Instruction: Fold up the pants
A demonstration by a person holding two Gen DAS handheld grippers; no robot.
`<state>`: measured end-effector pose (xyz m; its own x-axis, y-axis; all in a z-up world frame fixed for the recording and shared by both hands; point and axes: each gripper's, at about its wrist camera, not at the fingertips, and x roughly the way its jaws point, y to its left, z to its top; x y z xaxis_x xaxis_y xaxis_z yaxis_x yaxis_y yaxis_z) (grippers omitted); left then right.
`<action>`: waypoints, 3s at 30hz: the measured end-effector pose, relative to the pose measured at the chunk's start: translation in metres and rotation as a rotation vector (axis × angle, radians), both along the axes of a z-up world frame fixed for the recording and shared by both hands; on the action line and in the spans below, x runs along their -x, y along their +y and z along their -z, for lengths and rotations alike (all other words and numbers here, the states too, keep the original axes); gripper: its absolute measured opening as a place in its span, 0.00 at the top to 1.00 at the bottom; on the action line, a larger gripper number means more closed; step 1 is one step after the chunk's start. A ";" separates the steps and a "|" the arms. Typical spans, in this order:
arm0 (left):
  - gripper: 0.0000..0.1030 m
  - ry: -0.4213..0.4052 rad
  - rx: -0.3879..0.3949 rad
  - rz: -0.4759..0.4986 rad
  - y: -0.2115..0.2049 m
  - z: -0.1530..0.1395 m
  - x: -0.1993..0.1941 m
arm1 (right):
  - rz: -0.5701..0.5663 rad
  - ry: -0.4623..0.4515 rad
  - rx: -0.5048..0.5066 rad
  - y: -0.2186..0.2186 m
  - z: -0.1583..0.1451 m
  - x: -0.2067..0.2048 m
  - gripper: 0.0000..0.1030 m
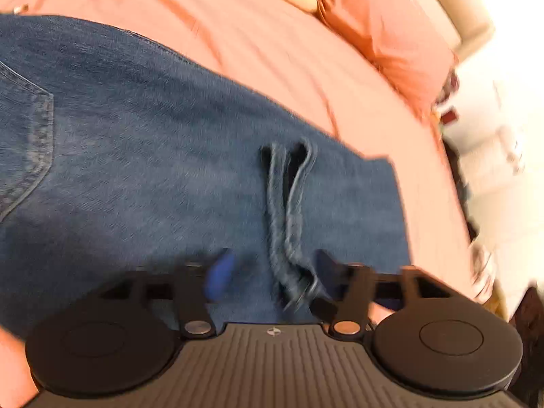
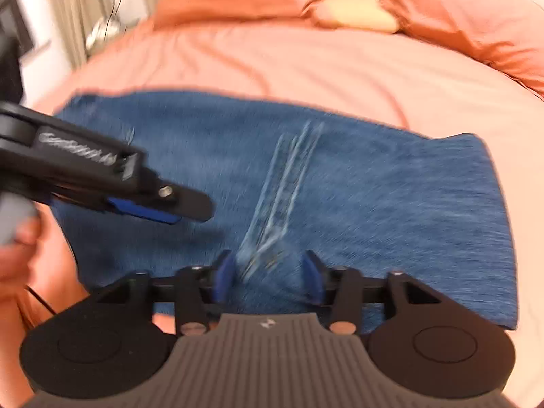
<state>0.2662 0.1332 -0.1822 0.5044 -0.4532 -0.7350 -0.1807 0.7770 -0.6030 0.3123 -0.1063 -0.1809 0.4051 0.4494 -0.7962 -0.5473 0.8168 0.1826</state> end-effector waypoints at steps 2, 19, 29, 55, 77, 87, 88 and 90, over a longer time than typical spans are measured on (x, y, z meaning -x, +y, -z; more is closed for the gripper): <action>0.22 0.009 0.066 -0.050 0.002 0.008 -0.009 | 0.050 -0.008 -0.027 -0.015 -0.007 -0.004 0.51; 0.94 -0.147 -0.301 0.098 -0.063 0.007 -0.060 | 0.320 -0.047 0.009 -0.108 0.017 -0.060 0.72; 0.95 -0.221 -0.406 0.151 -0.058 -0.012 -0.063 | 0.350 -0.038 -0.061 -0.137 0.018 -0.090 0.92; 0.83 -0.057 -0.416 0.125 -0.056 -0.007 -0.046 | 0.334 0.100 -0.035 -0.126 0.031 -0.162 1.00; 0.76 0.025 -0.495 0.158 -0.092 0.016 -0.015 | 0.608 -0.085 0.044 -0.143 0.061 -0.024 0.74; 0.76 0.063 -0.549 0.172 -0.104 0.020 -0.030 | 0.664 0.006 -0.131 -0.181 0.067 -0.011 1.00; 0.76 0.062 -0.549 0.171 -0.104 0.020 -0.029 | 0.671 0.017 -0.145 -0.182 0.068 -0.008 1.00; 0.76 0.061 -0.557 0.172 -0.104 0.021 -0.028 | 0.687 0.034 -0.153 -0.186 0.069 -0.007 1.00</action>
